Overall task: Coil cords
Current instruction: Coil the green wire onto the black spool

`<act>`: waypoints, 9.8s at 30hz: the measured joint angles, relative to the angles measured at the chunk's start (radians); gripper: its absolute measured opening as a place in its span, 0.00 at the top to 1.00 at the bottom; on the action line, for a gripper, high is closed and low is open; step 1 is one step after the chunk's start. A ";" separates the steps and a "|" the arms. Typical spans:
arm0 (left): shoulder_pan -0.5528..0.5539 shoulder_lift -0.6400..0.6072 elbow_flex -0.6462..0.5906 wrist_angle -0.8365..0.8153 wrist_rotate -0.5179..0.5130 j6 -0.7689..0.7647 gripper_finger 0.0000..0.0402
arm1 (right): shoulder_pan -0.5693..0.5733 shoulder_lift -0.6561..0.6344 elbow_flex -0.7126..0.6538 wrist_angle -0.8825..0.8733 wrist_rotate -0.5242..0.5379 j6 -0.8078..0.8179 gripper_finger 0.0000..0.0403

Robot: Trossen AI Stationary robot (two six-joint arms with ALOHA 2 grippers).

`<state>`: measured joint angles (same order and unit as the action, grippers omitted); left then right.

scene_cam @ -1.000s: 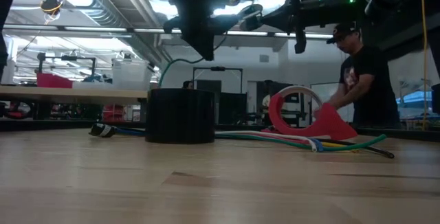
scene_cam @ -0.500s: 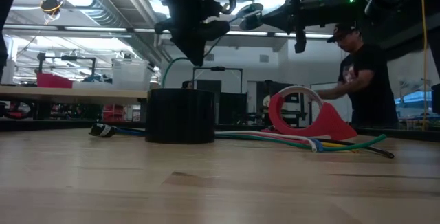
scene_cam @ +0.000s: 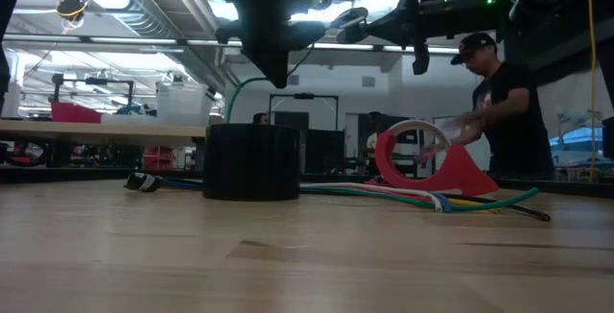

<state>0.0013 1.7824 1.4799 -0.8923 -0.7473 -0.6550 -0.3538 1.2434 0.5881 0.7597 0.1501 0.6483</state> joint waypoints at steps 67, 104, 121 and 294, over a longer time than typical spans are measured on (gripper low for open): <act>0.059 0.048 0.050 0.550 0.576 0.277 1.00 | 0.001 0.151 0.001 -0.187 -0.117 0.080 0.98; 0.210 -0.066 0.050 0.349 0.472 0.358 1.00 | 0.001 0.151 0.000 -0.213 -0.214 0.078 0.98; 0.209 -0.106 0.050 0.172 0.341 0.368 0.97 | 0.001 0.151 0.000 -0.124 -0.215 0.080 0.98; 0.054 -0.015 -0.334 0.890 0.497 -0.046 1.00 | 0.112 0.278 0.000 0.162 0.121 0.059 0.98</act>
<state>0.0551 1.7671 1.1461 -0.0022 -0.2504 -0.7007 -0.2418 1.5211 0.5884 0.9222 0.2709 0.7074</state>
